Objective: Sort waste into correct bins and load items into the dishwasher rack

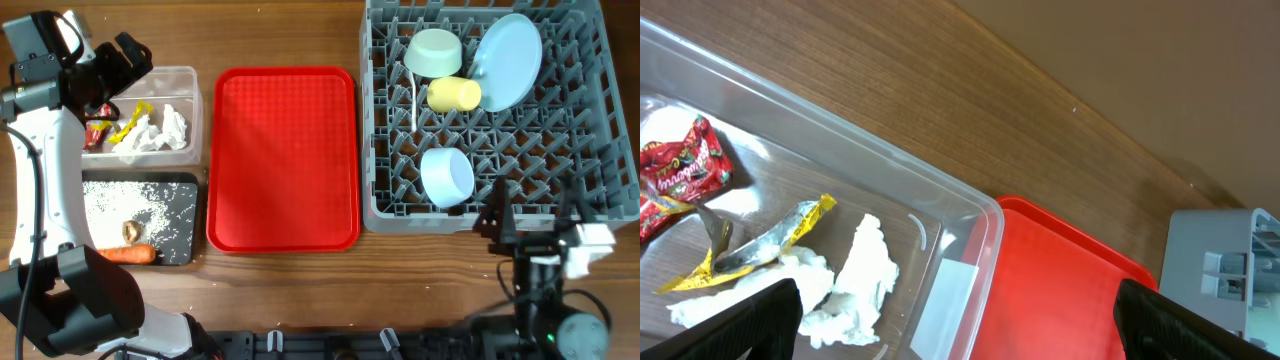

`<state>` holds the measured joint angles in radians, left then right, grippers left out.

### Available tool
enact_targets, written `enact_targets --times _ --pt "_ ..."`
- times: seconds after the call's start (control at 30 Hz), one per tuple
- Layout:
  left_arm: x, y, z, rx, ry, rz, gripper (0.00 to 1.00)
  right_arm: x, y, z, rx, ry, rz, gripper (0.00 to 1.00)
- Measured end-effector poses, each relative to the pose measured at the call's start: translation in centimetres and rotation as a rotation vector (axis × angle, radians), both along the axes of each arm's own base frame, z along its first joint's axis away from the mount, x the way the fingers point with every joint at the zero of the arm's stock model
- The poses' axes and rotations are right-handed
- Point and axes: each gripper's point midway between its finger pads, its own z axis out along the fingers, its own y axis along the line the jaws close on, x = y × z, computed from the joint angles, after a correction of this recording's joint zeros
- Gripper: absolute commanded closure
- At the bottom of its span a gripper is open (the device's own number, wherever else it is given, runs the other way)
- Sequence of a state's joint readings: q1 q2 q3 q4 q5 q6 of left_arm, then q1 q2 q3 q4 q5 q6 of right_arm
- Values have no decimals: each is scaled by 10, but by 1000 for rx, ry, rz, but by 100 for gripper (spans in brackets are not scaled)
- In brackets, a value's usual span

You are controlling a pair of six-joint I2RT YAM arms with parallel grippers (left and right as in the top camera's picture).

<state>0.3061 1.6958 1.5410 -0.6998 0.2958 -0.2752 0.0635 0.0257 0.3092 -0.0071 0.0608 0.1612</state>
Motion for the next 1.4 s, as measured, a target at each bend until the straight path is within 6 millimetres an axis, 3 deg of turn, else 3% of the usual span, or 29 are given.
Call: enact_targets --times 0.33,0.63,1.4 --pt "0 0 0 0 0 0 0 31 -1 -87 74 99 5 0" --pt "0 0 0 0 0 0 0 36 -1 -138 34 275 -11 0" --pt "0 0 0 0 0 0 0 36 -1 -139 -26 279 -16 0"
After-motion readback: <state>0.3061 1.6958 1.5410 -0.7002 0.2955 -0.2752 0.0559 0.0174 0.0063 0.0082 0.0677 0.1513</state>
